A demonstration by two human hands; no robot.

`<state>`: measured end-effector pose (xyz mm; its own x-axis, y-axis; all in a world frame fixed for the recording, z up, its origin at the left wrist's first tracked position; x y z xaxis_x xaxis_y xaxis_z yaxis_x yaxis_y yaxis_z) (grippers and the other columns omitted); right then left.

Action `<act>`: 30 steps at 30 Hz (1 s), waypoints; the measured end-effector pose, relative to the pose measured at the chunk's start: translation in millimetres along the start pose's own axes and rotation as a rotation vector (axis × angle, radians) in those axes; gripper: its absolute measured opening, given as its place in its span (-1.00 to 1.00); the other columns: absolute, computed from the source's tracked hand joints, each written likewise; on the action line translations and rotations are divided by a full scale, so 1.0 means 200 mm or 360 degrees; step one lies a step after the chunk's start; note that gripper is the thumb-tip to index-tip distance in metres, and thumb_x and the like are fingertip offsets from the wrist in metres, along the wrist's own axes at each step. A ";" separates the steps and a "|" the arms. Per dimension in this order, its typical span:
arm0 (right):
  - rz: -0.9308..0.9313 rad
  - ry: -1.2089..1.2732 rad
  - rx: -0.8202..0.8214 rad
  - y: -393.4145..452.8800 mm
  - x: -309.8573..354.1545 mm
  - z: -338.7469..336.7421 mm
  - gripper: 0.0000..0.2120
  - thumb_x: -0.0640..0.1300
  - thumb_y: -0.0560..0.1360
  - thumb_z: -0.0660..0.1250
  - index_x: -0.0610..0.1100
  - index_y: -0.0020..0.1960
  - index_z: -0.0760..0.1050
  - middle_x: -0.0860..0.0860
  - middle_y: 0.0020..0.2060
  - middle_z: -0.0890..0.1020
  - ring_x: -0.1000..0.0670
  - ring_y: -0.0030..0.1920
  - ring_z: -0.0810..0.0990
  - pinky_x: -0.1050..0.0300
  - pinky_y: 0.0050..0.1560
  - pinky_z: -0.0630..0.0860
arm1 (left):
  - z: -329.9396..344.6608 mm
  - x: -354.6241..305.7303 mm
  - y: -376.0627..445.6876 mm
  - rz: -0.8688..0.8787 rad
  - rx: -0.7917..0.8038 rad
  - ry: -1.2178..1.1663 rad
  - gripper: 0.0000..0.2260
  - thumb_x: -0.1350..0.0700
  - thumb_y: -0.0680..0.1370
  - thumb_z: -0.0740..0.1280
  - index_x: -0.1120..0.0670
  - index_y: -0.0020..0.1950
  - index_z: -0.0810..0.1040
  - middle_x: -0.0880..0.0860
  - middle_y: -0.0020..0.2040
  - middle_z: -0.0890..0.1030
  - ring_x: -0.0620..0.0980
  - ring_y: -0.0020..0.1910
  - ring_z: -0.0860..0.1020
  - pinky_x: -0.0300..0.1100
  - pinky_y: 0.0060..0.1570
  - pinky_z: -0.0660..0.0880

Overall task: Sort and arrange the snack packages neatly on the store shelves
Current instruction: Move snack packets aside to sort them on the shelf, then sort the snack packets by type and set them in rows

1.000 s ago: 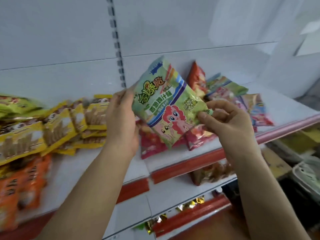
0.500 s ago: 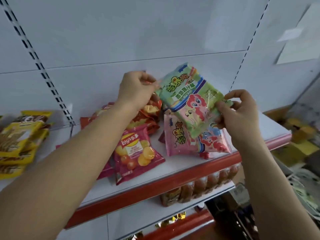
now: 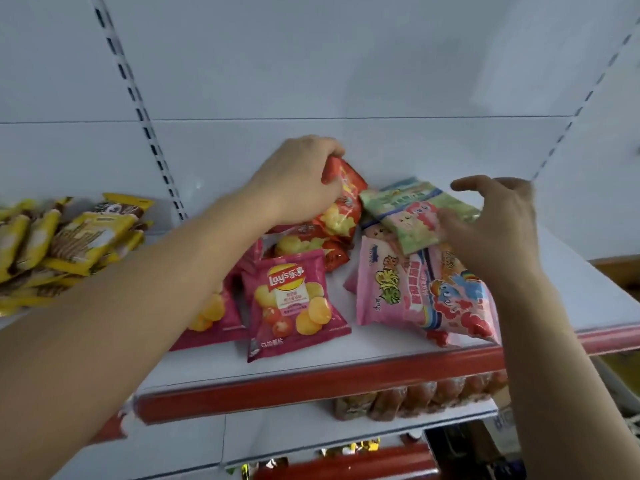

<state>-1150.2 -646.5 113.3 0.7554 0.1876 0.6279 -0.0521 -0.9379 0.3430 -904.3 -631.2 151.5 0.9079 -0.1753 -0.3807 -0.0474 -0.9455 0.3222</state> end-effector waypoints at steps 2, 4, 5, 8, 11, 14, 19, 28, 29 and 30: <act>-0.0085 -0.0057 -0.0003 -0.02 0.10 0.01 -0.66 -0.08 0.54 0.37 0.07 0.31 0.54 -0.06 0.36 0.37 -0.08 0.16 0.50 0.09 0.18 0.41 | -0.09 0.08 -0.09 0.0019 -0.0025 0.0168 -0.58 0.03 0.57 0.28 0.11 0.42 0.48 0.09 0.36 0.54 0.11 0.34 0.50 -0.03 0.34 0.43; -0.0217 -0.0030 0.0100 -0.05 0.26 0.10 -0.68 -0.07 0.53 0.37 0.07 0.28 0.57 -0.07 0.29 0.48 -0.12 0.20 0.52 0.12 0.12 0.33 | -0.16 0.17 -0.19 -0.0012 0.0002 0.0335 -0.57 0.01 0.58 0.26 0.15 0.40 0.47 0.12 0.36 0.51 0.13 0.34 0.48 0.02 0.33 0.42; -0.0303 -0.0028 0.0161 -0.07 0.35 0.16 -0.69 -0.05 0.52 0.37 0.06 0.26 0.58 -0.07 0.23 0.53 -0.13 0.16 0.55 0.10 0.10 0.35 | -0.18 0.23 -0.25 -0.0045 0.0035 0.0420 -0.58 0.01 0.59 0.26 0.17 0.41 0.45 0.15 0.38 0.48 0.13 0.38 0.44 0.00 0.36 0.38; -0.0606 -0.0044 0.0383 -0.20 0.66 0.40 -0.69 -0.03 0.49 0.40 0.01 0.23 0.59 -0.08 0.14 0.60 -0.14 0.14 0.56 0.02 0.17 0.41 | -0.30 0.42 -0.45 -0.0177 0.0109 0.0603 -0.55 -0.02 0.61 0.26 0.23 0.41 0.41 0.19 0.44 0.40 0.12 0.48 0.29 0.04 0.43 0.28; -0.0813 -0.0059 0.0589 -0.38 0.90 0.65 -0.59 0.07 0.49 0.35 0.00 0.30 0.55 -0.07 0.19 0.60 -0.16 0.26 0.51 -0.03 0.32 0.38 | -0.46 0.64 -0.68 -0.0330 0.0095 0.0729 -0.56 -0.03 0.62 0.26 0.24 0.37 0.43 0.21 0.41 0.41 0.16 0.48 0.27 0.15 0.39 0.31; -0.0835 -0.0018 0.0751 -0.54 1.09 0.84 -0.52 0.10 0.49 0.36 0.03 0.38 0.47 -0.09 0.27 0.54 -0.19 0.35 0.44 -0.07 0.39 0.35 | -0.66 0.85 -0.90 -0.0436 0.0031 0.0822 -0.55 -0.06 0.60 0.25 0.25 0.32 0.48 0.26 0.35 0.45 0.21 0.44 0.32 0.20 0.33 0.37; -0.0833 0.0012 0.0713 -0.82 1.42 1.02 -0.54 0.09 0.48 0.36 0.06 0.36 0.49 -0.05 0.28 0.50 -0.19 0.37 0.37 -0.21 0.40 0.33 | -0.93 1.15 -1.27 -0.0565 -0.0073 0.0756 -0.49 -0.10 0.60 0.21 0.22 0.42 0.43 0.24 0.47 0.39 0.20 0.55 0.24 0.18 0.44 0.32; -0.0799 0.0056 0.0668 -1.20 1.69 1.24 -0.70 0.02 0.55 0.37 0.07 0.27 0.53 0.02 0.23 0.50 -0.10 0.32 0.42 0.05 0.23 0.35 | -1.05 1.50 -1.66 -0.0543 -0.0153 0.0519 -0.45 -0.08 0.64 0.25 0.08 0.59 0.26 0.03 0.63 0.19 0.00 0.63 0.06 0.00 0.53 0.15; -0.0775 0.0120 0.0643 -1.23 1.70 1.25 -0.72 0.00 0.54 0.38 0.07 0.25 0.54 0.04 0.20 0.51 -0.07 0.29 0.45 0.09 0.20 0.34 | -1.05 1.52 -1.69 -0.0531 -0.0163 0.0486 -0.45 -0.07 0.64 0.25 0.08 0.59 0.26 0.03 0.63 0.19 -0.01 0.63 0.06 -0.01 0.54 0.13; -0.0755 0.0187 0.0616 -1.26 1.70 1.25 -0.74 -0.02 0.53 0.38 0.06 0.22 0.56 0.07 0.17 0.52 -0.03 0.25 0.48 0.13 0.16 0.33 | -1.05 1.53 -1.71 -0.0523 -0.0168 0.0456 -0.45 -0.06 0.64 0.25 0.07 0.59 0.26 0.02 0.63 0.20 -0.02 0.63 0.06 -0.03 0.54 0.11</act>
<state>-716.5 -420.1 66.1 0.5604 0.6198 0.5494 0.5284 -0.7783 0.3390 -523.0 -304.0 106.5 0.9471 0.2268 -0.2271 0.2920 -0.9024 0.3168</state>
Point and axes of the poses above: each hand's wrist, its own y-axis towards the middle knuckle, its own z-axis out of the palm, x = y × z, the point moved 9 cm from there along y, towards the middle knuckle
